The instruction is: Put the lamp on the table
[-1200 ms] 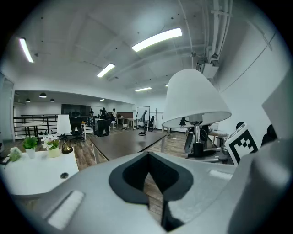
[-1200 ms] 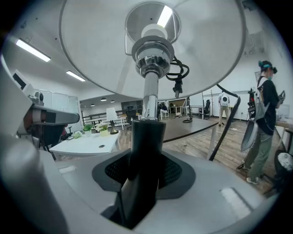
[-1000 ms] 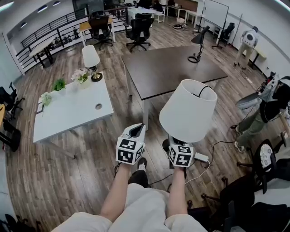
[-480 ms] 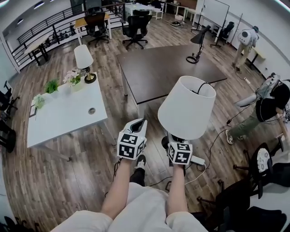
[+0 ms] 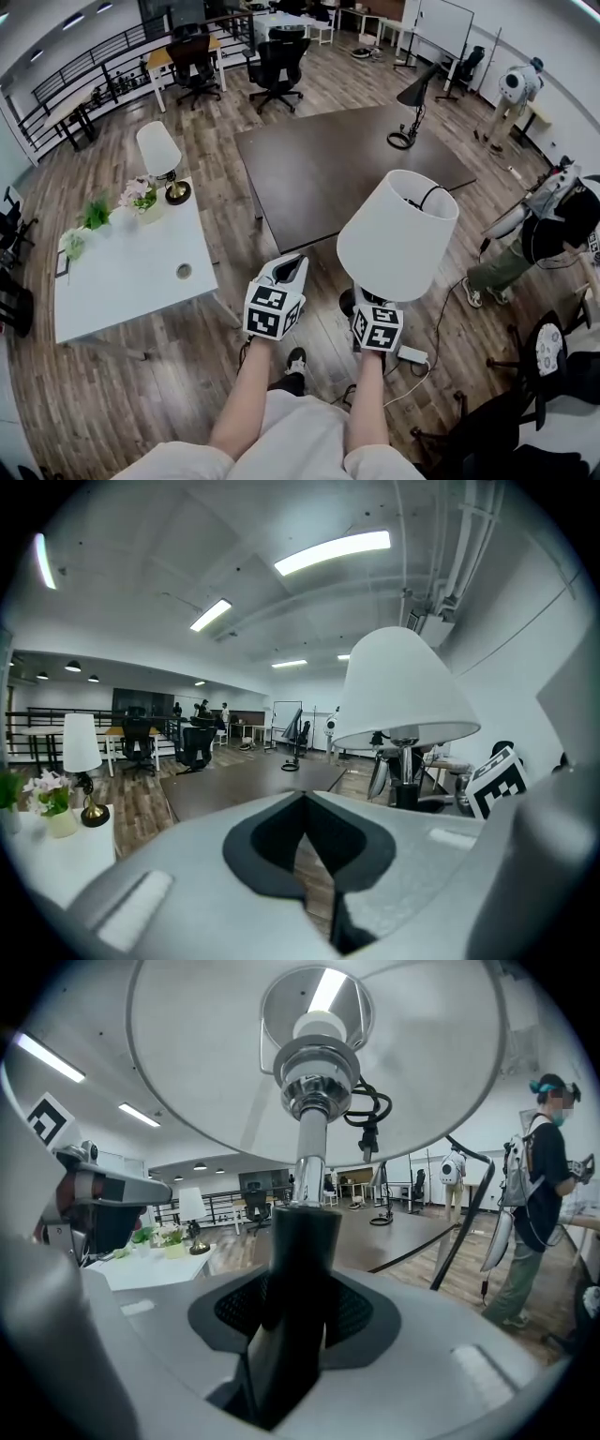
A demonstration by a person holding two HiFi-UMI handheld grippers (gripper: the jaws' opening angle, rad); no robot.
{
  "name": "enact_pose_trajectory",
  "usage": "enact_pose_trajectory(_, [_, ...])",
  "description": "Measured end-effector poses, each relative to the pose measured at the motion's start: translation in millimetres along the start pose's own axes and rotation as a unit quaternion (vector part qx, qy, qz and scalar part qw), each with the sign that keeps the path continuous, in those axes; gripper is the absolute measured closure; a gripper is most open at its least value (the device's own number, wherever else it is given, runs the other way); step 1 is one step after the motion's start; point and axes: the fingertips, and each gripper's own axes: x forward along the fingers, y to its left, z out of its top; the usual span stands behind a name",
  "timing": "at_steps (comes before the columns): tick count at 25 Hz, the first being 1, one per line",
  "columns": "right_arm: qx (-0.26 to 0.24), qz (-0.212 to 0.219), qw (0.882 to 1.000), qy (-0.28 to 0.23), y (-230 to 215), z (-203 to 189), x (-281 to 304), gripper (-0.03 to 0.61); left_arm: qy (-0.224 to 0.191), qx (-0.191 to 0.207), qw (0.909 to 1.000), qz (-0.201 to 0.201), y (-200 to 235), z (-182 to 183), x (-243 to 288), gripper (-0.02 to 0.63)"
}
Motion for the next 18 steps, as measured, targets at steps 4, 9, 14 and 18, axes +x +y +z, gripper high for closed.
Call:
enact_pose_trajectory(4, [0.004,-0.010,1.000,-0.003,-12,19,42,0.403,0.004,-0.003,0.9999,-0.011,25,10,42,0.614])
enact_pose_trajectory(9, [0.002,-0.022,1.000,0.001,-31,41,88,0.402,0.005,-0.012,0.9992,-0.038,48,28,89,0.614])
enact_pose_trajectory(14, [0.003,-0.039,0.999,0.002,-48,53,121,0.402,0.004,-0.019,0.9987,-0.046,77,42,125,0.614])
enact_pose_trajectory(18, [0.008,-0.045,0.999,0.001,-59,59,140,0.402,-0.002,-0.023,0.9983,-0.053,87,53,148,0.614])
